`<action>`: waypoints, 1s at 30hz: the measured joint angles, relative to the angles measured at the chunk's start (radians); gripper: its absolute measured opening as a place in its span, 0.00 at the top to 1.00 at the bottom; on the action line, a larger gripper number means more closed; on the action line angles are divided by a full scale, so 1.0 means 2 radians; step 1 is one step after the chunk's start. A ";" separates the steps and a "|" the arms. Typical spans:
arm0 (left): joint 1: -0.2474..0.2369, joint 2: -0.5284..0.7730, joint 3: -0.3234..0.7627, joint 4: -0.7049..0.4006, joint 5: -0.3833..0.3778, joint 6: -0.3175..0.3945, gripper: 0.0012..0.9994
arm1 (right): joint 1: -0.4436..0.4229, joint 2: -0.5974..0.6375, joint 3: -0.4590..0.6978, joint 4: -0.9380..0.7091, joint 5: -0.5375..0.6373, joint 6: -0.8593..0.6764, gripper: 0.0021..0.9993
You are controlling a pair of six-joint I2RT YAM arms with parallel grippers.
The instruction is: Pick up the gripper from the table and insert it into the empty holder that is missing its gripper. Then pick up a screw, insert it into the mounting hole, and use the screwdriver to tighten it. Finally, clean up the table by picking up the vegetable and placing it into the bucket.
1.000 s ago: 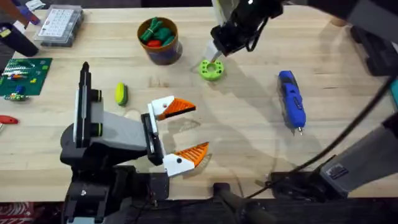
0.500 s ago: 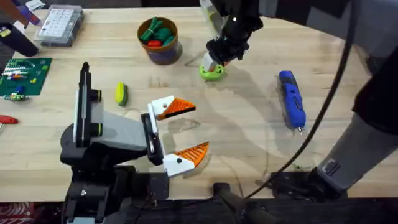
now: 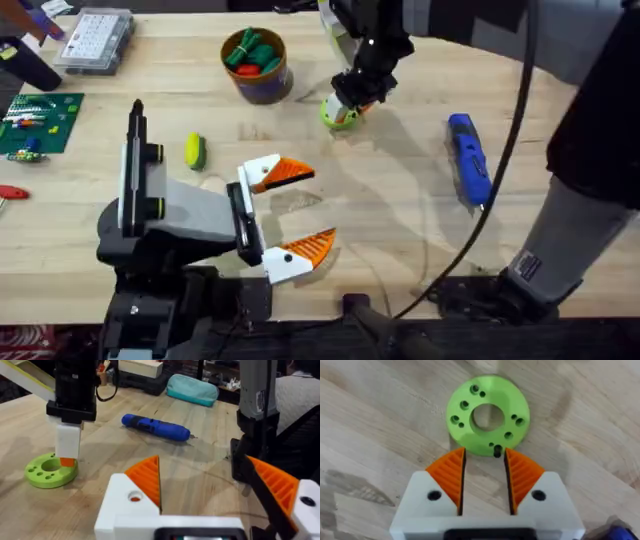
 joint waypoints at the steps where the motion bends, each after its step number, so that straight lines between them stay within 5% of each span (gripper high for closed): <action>1: 0.000 0.000 0.000 0.000 0.000 0.000 0.01 | 0.000 0.002 0.000 0.001 0.000 0.000 0.55; 14: 0.000 0.000 0.000 0.000 0.000 0.000 0.01 | -0.001 0.014 0.000 0.005 0.007 0.000 0.55; 15: 0.000 0.000 0.000 0.000 0.000 0.000 0.01 | -0.001 0.014 0.000 0.005 0.007 -0.002 0.59; 18: 0.000 0.000 0.000 0.000 0.000 0.000 0.01 | -0.002 0.014 0.000 0.006 0.011 -0.001 0.96; 19: 0.000 0.000 0.000 0.000 0.000 0.000 0.01 | -0.003 0.014 0.000 0.006 0.010 0.000 0.99; 30: 0.000 0.000 0.000 0.000 0.000 0.000 0.01 | -0.003 0.014 0.000 0.004 0.010 0.000 1.00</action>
